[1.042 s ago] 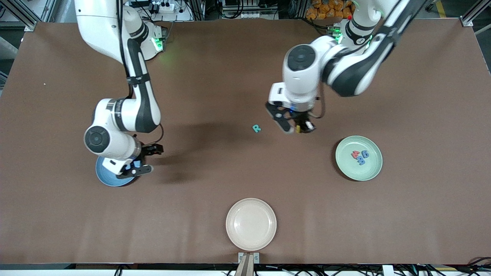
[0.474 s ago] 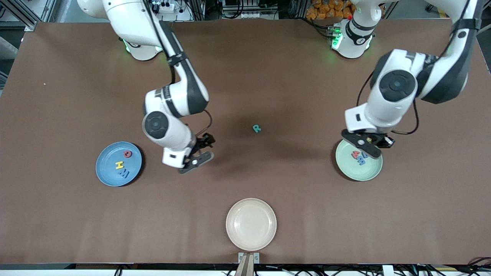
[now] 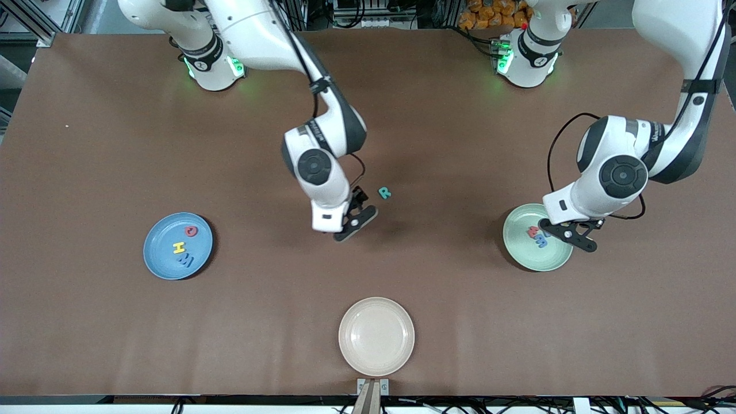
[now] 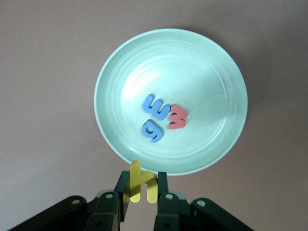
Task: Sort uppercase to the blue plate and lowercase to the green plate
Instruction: 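Carry the h to the green plate while the right gripper reaches the R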
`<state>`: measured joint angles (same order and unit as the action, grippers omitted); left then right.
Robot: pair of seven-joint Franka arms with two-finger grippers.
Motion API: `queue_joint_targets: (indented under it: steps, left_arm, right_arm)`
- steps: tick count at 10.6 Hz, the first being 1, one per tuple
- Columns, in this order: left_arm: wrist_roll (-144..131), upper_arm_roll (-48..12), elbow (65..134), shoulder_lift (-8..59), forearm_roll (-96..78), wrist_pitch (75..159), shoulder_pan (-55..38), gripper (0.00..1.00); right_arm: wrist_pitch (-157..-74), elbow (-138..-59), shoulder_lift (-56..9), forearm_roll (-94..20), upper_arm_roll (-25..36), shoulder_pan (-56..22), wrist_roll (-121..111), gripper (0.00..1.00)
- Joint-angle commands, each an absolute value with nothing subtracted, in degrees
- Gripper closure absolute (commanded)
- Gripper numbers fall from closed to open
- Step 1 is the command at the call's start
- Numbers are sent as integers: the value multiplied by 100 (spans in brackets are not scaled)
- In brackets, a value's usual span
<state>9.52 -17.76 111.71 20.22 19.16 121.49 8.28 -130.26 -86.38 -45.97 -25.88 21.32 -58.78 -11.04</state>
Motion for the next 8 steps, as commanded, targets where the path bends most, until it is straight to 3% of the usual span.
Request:
queue_joint_targets:
  steps: [1, 4, 5, 6, 7, 8]
  left_arm:
    - [642, -1775, 11092, 2118, 1837, 12173, 739, 96]
    - [738, -1775, 10654, 2241, 1837, 12173, 782, 38]
    - [686, -1775, 10522, 2215, 1759, 12138, 782, 36]
    - [694, -1775, 10338, 2163, 1758, 12068, 774, 25]
    - [790, -1793, 10162, 2049, 1706, 11772, 773, 0]
    - [782, -1810, 9986, 1822, 1383, 11490, 721, 0]
  right_arm:
    - [-12946, -7824, -5280, -2637, 2206, -6300, -328, 0]
    - [-12946, -7857, -5344, -2488, 2206, -6591, -290, 0]
    - [-12929, -7866, -5344, -2487, 2206, -6627, -290, 0]
    - [-12920, -7884, -5344, -2487, 2206, -6636, -290, 0]
    - [-12903, -7927, -5335, -2487, 2206, -6644, -281, 0]
    - [-12807, -7954, -5309, -2487, 2223, -6705, -273, 0]
